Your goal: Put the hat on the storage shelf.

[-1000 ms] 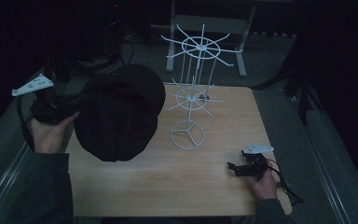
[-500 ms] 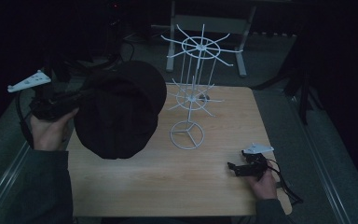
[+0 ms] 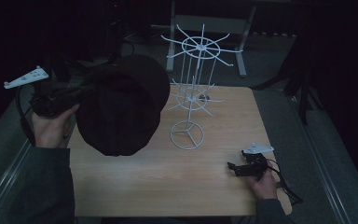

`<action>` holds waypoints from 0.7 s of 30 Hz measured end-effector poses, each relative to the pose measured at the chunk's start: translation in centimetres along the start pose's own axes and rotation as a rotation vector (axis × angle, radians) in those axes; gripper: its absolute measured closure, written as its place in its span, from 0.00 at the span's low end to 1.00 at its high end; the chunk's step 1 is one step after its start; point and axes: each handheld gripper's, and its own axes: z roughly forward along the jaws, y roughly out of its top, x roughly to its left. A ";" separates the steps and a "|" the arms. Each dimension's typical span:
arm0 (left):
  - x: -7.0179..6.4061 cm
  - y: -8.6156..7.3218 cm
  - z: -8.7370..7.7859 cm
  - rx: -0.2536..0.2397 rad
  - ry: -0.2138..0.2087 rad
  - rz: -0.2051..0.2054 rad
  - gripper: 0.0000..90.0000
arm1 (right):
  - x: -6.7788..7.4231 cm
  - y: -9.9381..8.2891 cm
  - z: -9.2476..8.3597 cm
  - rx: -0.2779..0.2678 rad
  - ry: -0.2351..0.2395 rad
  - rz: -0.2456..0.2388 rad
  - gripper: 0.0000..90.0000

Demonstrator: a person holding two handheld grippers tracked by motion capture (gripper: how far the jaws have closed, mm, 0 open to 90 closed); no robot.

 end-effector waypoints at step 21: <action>0.0 0.6 -0.5 -0.052 -0.054 -0.013 0.89 | 0.0 0.0 0.0 0.000 -0.001 0.001 0.14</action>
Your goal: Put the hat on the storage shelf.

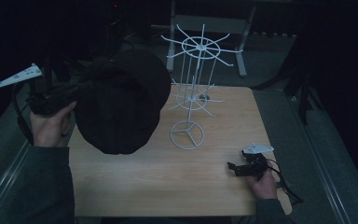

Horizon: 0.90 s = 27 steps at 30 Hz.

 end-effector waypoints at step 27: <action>-0.5 2.1 1.2 -0.057 -0.076 -0.027 0.89 | 0.0 0.0 0.0 0.001 -0.002 0.003 0.14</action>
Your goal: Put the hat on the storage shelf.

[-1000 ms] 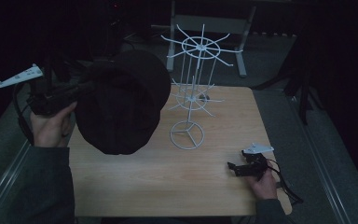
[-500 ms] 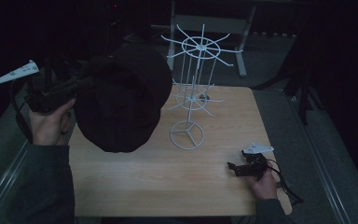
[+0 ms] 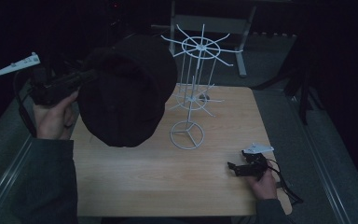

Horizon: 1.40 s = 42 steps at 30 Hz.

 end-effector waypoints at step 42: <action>2.7 0.6 12.6 0.011 -0.084 -0.267 0.88 | 0.0 0.0 0.0 0.003 -0.005 0.010 0.14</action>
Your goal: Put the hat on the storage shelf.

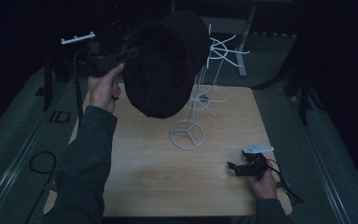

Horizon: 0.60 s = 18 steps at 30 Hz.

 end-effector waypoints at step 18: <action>3.3 -2.7 1.2 0.082 0.119 -0.076 0.84 | 0.0 0.0 0.0 -0.002 -0.002 -0.003 0.14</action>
